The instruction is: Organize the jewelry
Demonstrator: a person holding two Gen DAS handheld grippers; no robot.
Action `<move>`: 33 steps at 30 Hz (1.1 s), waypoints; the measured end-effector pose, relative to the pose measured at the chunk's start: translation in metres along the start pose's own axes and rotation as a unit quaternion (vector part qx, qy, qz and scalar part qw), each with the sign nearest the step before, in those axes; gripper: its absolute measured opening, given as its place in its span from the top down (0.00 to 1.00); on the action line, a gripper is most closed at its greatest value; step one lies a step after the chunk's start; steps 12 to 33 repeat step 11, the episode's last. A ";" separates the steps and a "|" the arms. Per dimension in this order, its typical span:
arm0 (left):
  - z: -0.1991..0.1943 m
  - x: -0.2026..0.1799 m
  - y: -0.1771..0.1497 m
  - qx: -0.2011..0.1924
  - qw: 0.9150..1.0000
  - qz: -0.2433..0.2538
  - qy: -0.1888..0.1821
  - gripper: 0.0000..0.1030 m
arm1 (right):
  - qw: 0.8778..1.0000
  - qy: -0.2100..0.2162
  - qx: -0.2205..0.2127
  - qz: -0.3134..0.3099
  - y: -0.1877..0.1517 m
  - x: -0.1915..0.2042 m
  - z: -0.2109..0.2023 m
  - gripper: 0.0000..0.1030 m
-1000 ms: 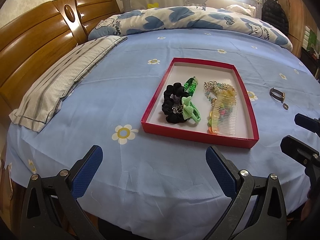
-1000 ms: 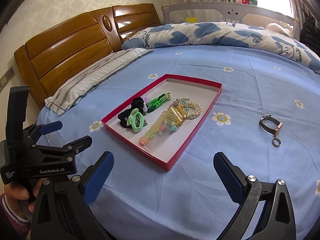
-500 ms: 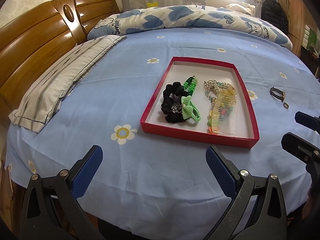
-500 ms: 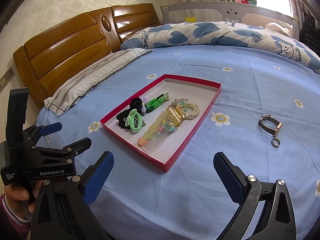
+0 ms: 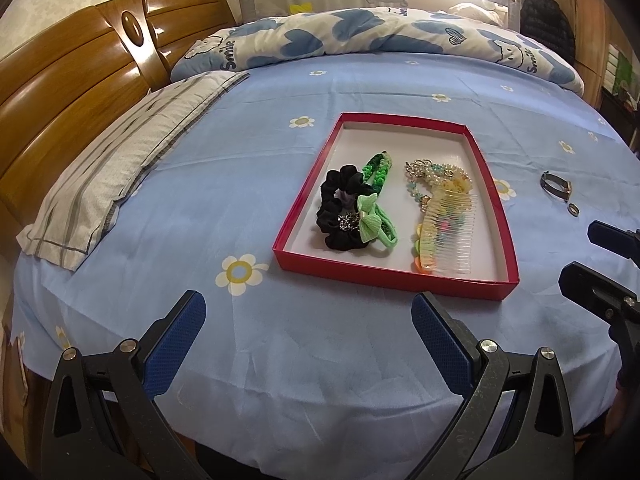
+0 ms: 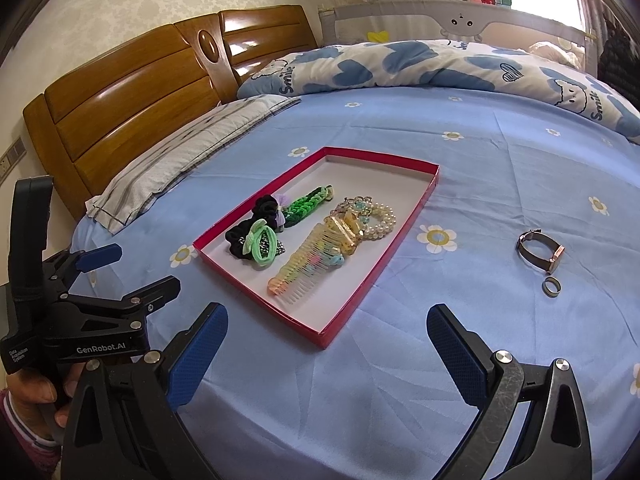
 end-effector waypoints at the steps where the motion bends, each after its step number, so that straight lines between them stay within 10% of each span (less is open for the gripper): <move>1: 0.001 -0.001 0.000 0.000 1.000 0.001 0.000 0.00 | 1.000 -0.001 0.000 0.000 0.000 -0.001 0.001 0.02; 33: 0.007 -0.007 0.002 0.004 1.000 0.007 -0.005 0.00 | 1.000 0.000 0.004 0.007 -0.004 -0.005 0.006 0.02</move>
Point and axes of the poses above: each gripper's, at about its wrist camera, not at the fingertips, and z roughly the way its jaws point, x to its left, y to its top, the point moved 8 cm from there along z, roughly the way its jaws point, and after that the axes turned 15 degrees about -x, right-handed, at the moved point
